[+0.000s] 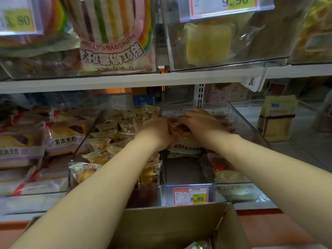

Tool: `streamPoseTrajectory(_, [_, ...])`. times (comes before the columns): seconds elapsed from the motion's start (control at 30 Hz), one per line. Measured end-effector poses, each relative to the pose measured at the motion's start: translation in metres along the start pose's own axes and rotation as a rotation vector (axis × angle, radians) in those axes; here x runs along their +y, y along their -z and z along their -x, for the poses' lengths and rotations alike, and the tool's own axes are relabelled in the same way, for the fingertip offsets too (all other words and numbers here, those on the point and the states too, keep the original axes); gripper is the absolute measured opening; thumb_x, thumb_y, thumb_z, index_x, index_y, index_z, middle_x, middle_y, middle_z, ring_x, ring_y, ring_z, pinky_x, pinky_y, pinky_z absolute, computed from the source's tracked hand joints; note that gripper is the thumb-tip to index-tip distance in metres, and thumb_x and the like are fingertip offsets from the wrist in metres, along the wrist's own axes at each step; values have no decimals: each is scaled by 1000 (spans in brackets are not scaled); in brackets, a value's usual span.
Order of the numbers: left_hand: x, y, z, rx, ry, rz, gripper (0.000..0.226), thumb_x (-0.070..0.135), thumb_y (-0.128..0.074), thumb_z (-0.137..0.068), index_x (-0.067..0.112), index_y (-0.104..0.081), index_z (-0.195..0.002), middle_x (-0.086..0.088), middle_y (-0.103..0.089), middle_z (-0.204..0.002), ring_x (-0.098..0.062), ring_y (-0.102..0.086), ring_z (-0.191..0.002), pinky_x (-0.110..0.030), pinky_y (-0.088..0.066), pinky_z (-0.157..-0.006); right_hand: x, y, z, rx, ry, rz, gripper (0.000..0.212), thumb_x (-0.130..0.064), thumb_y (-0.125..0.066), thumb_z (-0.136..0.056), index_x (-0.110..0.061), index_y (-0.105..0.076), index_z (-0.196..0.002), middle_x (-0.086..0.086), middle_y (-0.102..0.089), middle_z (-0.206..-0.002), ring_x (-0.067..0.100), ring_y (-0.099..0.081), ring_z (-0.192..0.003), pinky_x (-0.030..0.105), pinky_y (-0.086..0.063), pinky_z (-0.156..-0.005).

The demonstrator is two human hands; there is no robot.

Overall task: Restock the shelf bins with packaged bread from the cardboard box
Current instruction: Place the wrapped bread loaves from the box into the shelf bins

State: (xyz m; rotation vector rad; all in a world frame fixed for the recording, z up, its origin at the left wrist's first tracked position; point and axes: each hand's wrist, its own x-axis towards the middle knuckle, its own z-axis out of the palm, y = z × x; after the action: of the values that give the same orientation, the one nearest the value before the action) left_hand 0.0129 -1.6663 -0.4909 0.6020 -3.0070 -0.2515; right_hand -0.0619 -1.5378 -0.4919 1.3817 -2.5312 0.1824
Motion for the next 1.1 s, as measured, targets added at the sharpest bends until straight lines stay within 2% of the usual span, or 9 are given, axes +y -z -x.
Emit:
streamPoseTrajectory(0.13, [-26,6,25,17,-37,163,43,50,-56,-89,30,-56,-126,2,-57,-129,-21,-54,-114,-45,-44,-100,-8,-11,-5,-73,27,52,64,-43,-63,-85,-26,-37,-141,1,-43,-140,22,-36,-128,37,-33,-102])
streamPoseTrajectory(0.27, [-38,15,46,2,-112,187,41,42,-52,-94,28,-54,-132,2,-59,-128,-15,-56,-111,-28,-46,-88,-4,-8,-4,-196,-92,-43,104,-55,-68,-76,-32,0,-150,7,-28,-153,29,-30,-138,44,-31,-108])
streamPoseTrajectory(0.33, [-39,15,49,9,-131,195,41,40,-51,-95,27,-53,-133,2,-58,-131,-15,-56,-113,-26,-45,-86,-2,-12,-3,-273,-106,86,105,-57,-65,-78,-34,7,-150,7,-21,-157,31,-21,-142,47,-24,-113])
streamPoseTrajectory(0.5, [-43,7,51,29,-121,167,44,44,-48,-95,28,-49,-136,0,-56,-134,-19,-55,-116,-36,-46,-96,-12,-27,-14,-314,-106,186,78,-56,-58,-84,-36,-19,-148,5,-39,-146,30,-31,-135,47,-28,-108])
streamPoseTrajectory(0.73, [-42,4,51,45,-127,161,44,45,-46,-96,28,-48,-136,-1,-57,-131,-22,-53,-118,-47,-39,-104,-22,-18,-22,-496,-139,237,86,-43,-65,-82,-37,-13,-150,8,-29,-150,32,-24,-138,48,-26,-109])
streamPoseTrajectory(0.83, [-43,5,53,42,-126,155,44,45,-44,-96,28,-46,-137,-1,-55,-134,-22,-52,-121,-47,-38,-106,-23,-2,-9,-378,-182,114,91,-46,-67,-81,-33,-11,-151,4,-22,-155,30,-20,-141,48,-24,-112])
streamPoseTrajectory(0.93, [-42,5,53,50,-128,152,44,46,-44,-96,28,-46,-137,-2,-55,-134,-23,-51,-122,-47,-37,-106,-30,8,4,-156,-173,9,42,-34,-63,-87,-24,-53,-127,2,-54,-128,23,-52,-114,36,-46,-91])
streamPoseTrajectory(1.0, [-41,4,53,60,-122,150,45,45,-43,-96,27,-46,-138,-3,-54,-135,-24,-51,-122,-47,-39,-105,-37,7,11,-315,-140,-52,18,-26,-58,-90,-19,-65,-105,1,-64,-98,18,-60,-85,31,-51,-71])
streamPoseTrajectory(1.1, [-41,1,54,77,-126,136,45,45,-43,-97,26,-46,-137,-4,-55,-134,-24,-51,-122,-46,-39,-104,-44,-6,13,-575,-85,47,24,-11,-52,-92,-13,-62,-114,-2,-58,-90,15,-54,-77,24,-43,-63])
